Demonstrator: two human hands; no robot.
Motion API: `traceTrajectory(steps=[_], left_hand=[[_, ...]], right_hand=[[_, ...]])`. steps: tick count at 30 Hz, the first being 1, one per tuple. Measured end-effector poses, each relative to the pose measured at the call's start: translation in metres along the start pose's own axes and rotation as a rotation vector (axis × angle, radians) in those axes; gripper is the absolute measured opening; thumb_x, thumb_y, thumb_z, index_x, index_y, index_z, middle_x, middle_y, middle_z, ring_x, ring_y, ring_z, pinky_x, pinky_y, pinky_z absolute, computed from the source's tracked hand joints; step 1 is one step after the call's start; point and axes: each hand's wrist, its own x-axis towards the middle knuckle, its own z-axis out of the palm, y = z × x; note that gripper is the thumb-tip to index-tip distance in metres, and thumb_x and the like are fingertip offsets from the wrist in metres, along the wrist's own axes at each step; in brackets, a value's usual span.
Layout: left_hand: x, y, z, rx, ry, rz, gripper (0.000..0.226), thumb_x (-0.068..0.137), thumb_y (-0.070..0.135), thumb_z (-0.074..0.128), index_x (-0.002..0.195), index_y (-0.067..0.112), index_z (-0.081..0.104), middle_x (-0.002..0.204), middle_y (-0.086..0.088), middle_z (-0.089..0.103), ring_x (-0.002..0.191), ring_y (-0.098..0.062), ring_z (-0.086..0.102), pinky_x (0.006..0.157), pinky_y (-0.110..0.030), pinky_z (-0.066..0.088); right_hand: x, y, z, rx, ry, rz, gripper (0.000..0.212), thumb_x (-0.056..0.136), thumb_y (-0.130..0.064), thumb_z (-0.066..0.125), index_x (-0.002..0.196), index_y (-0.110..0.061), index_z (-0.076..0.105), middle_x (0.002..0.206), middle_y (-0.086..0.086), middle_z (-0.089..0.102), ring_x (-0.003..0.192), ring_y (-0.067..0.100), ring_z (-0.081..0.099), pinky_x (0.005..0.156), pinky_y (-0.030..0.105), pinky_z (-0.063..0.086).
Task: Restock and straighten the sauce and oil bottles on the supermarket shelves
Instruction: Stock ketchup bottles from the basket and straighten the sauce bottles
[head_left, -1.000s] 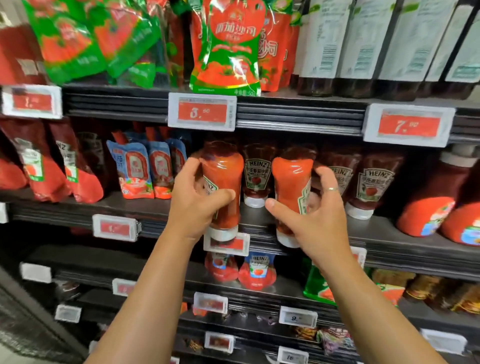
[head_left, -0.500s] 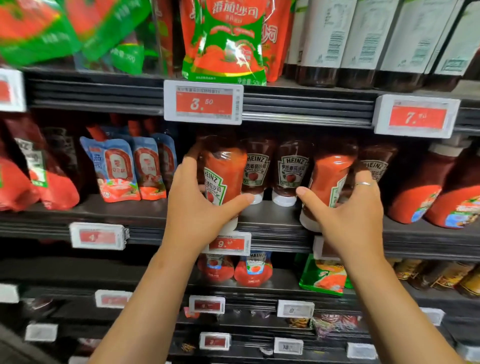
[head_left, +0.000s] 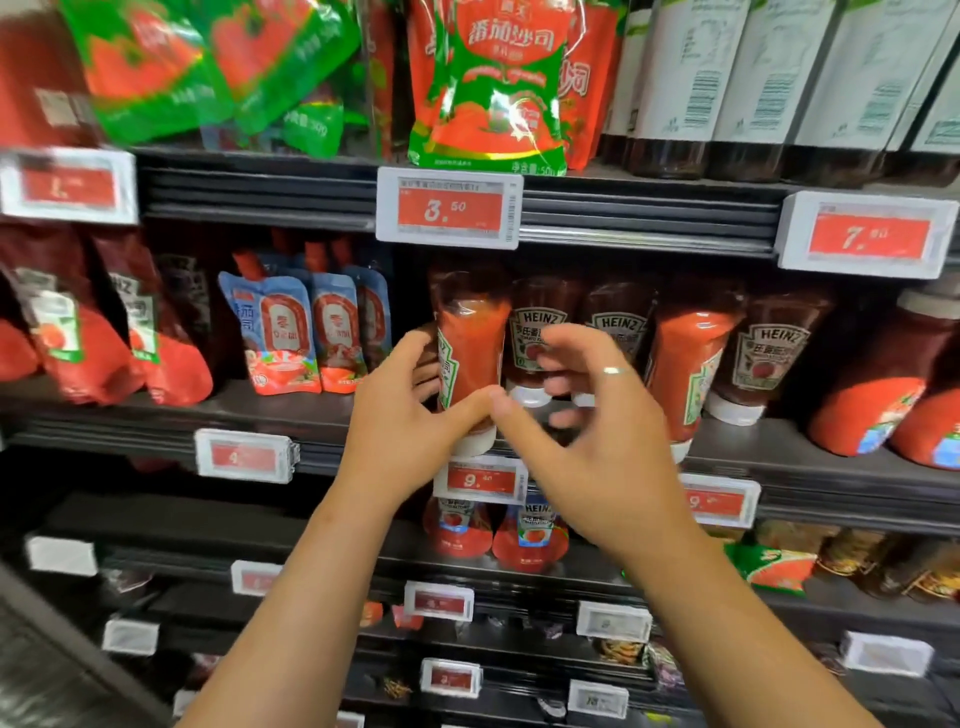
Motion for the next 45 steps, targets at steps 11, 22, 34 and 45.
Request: traceTrajectory(steps=[11, 22, 34, 45], left_hand=[[-0.007, 0.000, 0.000, 0.149, 0.160, 0.018, 0.074, 0.065, 0.051, 0.085, 0.129, 0.041, 0.051, 0.119, 0.018, 0.063, 0.106, 0.006, 0.061, 0.082, -0.014, 0.054], [-0.015, -0.010, -0.003, 0.225, 0.206, -0.001, 0.054, 0.071, 0.047, 0.086, 0.113, 0.049, 0.053, 0.108, 0.024, 0.065, 0.102, 0.009, 0.062, 0.082, -0.016, 0.055], [-0.013, -0.013, 0.010, 0.213, 0.226, -0.002, 0.058, 0.067, 0.051, 0.087, 0.113, 0.048, 0.052, 0.107, 0.025, 0.063, 0.103, 0.012, 0.059, 0.077, -0.005, 0.050], [-0.011, -0.002, 0.051, 0.232, 0.185, -0.007, 0.055, 0.070, 0.051, 0.087, 0.111, 0.040, 0.052, 0.109, 0.017, 0.059, 0.101, 0.009, 0.057, 0.076, -0.007, 0.050]], right_hand=[[0.032, -0.001, 0.053, 0.093, -0.115, 0.117, 0.047, 0.079, -0.056, 0.075, 0.117, -0.039, 0.052, 0.104, -0.016, 0.071, 0.092, 0.001, 0.070, 0.082, 0.031, 0.060], [0.052, 0.018, 0.039, 0.014, -0.156, 0.157, 0.041, 0.084, -0.046, 0.079, 0.117, -0.025, 0.065, 0.099, -0.013, 0.072, 0.085, -0.002, 0.068, 0.075, 0.021, 0.058], [-0.002, 0.020, -0.046, 0.083, 0.301, 0.004, 0.022, 0.079, -0.032, 0.076, 0.099, -0.034, 0.067, 0.084, -0.011, 0.068, 0.067, 0.004, 0.065, 0.058, 0.010, 0.048], [-0.006, 0.073, -0.068, -0.095, 0.291, 0.226, 0.074, 0.061, -0.061, 0.081, 0.122, -0.041, 0.045, 0.118, -0.009, 0.061, 0.102, 0.003, 0.063, 0.078, 0.033, 0.058]])
